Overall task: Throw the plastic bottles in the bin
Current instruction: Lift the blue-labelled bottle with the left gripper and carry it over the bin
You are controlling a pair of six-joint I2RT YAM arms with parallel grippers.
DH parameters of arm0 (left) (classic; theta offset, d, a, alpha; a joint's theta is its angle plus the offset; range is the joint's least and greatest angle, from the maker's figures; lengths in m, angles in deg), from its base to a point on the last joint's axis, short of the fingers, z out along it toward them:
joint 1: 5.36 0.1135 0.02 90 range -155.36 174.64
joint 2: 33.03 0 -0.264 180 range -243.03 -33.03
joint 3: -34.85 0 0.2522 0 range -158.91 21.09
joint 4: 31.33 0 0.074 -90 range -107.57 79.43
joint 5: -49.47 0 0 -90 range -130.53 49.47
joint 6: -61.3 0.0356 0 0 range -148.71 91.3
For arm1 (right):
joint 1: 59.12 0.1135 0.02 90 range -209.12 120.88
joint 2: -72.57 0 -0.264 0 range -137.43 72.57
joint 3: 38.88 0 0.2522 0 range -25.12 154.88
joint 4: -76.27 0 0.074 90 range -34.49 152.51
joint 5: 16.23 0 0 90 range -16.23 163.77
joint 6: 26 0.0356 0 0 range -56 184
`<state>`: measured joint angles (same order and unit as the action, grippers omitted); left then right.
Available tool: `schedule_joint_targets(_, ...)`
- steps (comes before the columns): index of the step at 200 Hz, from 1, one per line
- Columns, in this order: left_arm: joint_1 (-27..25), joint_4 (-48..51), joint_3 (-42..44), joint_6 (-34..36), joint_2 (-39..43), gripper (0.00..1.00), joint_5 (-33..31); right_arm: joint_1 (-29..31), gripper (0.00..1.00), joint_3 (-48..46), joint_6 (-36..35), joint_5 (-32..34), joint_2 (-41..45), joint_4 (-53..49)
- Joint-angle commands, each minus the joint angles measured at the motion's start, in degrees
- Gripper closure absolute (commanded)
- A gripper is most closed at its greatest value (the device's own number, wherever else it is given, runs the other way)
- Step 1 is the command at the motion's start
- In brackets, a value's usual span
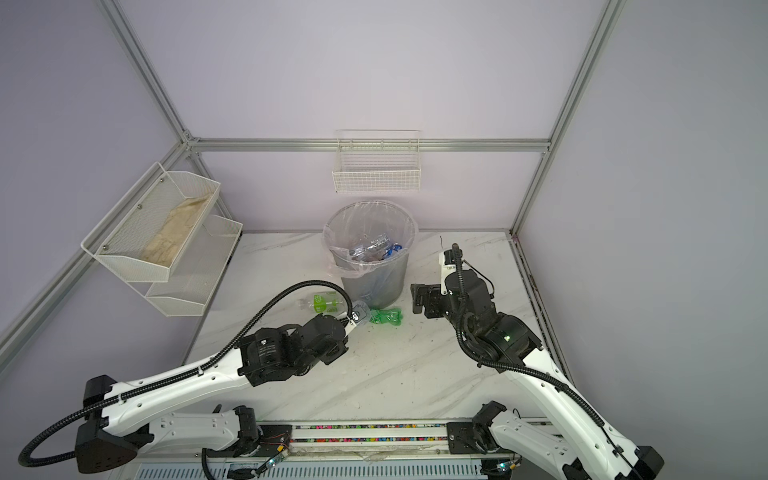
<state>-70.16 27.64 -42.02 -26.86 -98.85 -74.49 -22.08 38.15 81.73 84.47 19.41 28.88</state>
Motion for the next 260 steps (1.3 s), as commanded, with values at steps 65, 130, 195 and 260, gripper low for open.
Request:
schedule_joint_targets(65,-3.6,-3.7,-22.8,0.8,3.6,0.75,0.1,0.2,0.03,-2.7,0.9,2.1,1.9,1.3)
schedule_joint_targets(130,-3.2,-21.8,-28.5,8.7,4.8,0.75,1.6,0.2,0.03,-2.6,1.4,2.0,2.5,1.2)
schedule_joint_targets(195,7.7,-19.0,-48.0,8.4,-9.1,0.75,14.3,0.2,0.03,-1.4,2.5,1.4,2.6,0.5)
schedule_joint_targets(260,20.4,-15.9,-60.7,1.0,-24.5,0.75,25.2,0.2,0.03,-0.5,2.8,0.9,3.6,-0.6)
